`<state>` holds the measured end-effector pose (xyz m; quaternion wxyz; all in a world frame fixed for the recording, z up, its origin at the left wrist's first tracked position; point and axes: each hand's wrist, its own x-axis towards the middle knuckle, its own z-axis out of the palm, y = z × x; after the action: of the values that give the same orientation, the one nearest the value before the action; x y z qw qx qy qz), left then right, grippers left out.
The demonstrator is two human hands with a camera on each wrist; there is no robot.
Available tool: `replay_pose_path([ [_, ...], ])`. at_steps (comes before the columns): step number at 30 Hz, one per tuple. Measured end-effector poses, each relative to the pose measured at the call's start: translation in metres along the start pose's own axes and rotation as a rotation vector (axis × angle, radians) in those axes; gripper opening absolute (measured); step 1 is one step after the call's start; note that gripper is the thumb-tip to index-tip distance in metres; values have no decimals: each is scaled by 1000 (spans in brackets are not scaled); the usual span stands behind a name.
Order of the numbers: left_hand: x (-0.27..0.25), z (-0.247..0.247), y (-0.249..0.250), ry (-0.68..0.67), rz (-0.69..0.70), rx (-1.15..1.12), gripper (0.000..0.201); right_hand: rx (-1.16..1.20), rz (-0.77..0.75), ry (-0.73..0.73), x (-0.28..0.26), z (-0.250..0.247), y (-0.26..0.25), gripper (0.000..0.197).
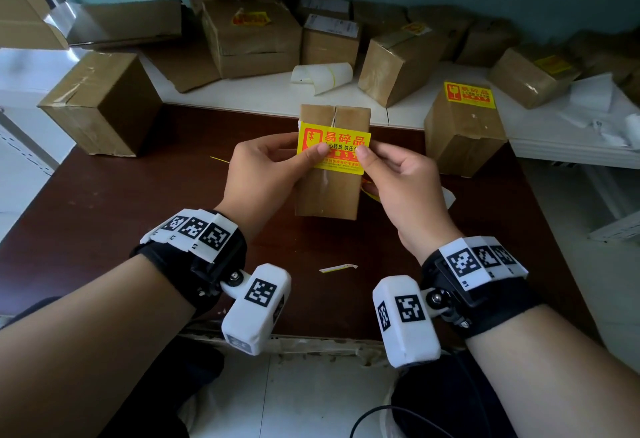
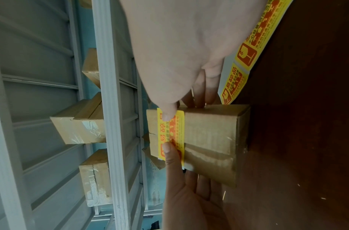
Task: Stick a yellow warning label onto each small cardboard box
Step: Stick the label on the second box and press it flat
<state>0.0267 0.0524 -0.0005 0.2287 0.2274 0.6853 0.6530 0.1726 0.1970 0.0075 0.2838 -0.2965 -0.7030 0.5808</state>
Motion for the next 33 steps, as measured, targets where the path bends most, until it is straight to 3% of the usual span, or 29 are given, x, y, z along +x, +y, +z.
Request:
replay_pose_path([
  [8,-1,0,1,-1,18,69,50,-42,-14,-120,-2,5,1,38],
  [12,2,0,-3,-14,1,82,51,-23,18,-92,-3,6,-4,32],
  [20,3,0,-4,-41,29,180,31,-40,50,-34,-4,3,-5,39],
  [23,3,1,-4,-47,33,177,32,-41,37,-5,-6,7,-5,23],
  [30,3,3,-3,-56,40,164,38,-75,56,-9,-5,3,-7,37],
  [33,3,4,-2,-54,56,169,39,-67,65,12,-6,5,-8,28],
])
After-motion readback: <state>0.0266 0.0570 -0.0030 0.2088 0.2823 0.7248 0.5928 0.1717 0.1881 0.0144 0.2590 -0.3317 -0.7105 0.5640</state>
